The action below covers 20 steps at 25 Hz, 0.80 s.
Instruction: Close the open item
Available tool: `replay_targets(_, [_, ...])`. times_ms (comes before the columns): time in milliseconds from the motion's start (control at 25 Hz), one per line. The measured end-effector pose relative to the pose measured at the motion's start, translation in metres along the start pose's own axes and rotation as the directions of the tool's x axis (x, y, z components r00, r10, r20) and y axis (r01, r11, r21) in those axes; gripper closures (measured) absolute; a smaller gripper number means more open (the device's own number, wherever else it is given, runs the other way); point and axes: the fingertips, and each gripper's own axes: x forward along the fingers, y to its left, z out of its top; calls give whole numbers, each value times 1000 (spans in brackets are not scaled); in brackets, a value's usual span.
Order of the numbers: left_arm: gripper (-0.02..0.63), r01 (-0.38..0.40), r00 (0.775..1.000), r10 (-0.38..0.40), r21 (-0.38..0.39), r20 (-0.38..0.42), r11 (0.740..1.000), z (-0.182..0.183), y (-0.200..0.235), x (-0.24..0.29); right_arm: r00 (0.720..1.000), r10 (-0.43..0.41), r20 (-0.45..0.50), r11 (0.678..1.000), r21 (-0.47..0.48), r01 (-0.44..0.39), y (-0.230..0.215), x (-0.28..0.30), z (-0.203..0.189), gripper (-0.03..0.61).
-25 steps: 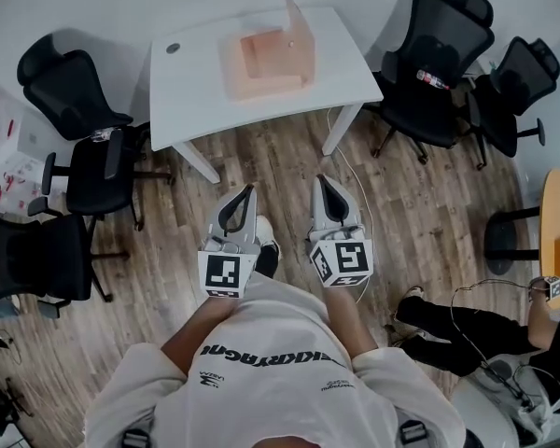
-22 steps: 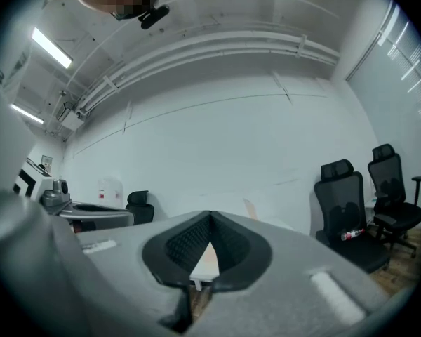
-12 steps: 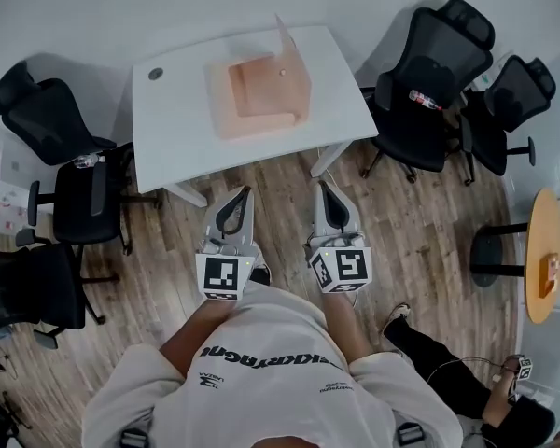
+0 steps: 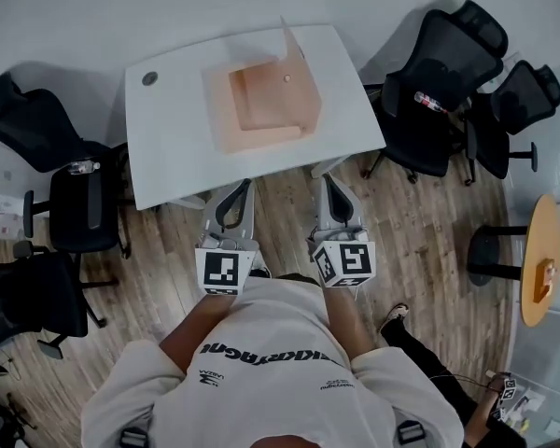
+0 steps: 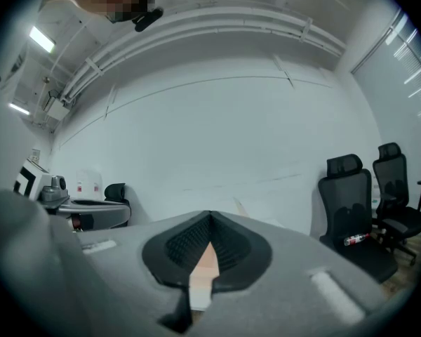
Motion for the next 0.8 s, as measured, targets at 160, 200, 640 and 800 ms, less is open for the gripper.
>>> replay_targets(160, [607,1,1000,-1,-9,-18,1000,-7,8,10,1000,-11,-18,1000,-2,11,-4,12,-3,580])
replay_targets(200, [607,1,1000,-1,-13,-23,1000,-9,9,10,1000,-11,-21,1000,-1,11,-4,14,-3,580])
replay_targets(640, [607,-29,999,28,-9,-42,1000,-17,19,33,1000,-4,-30,1000,0,4,-22,37,-7,580])
replay_targets(800, [607,-56,997,56,-4,-43,998,-15,25,47,1000,3,-24,1000,12,-3,-35,50,-3,580])
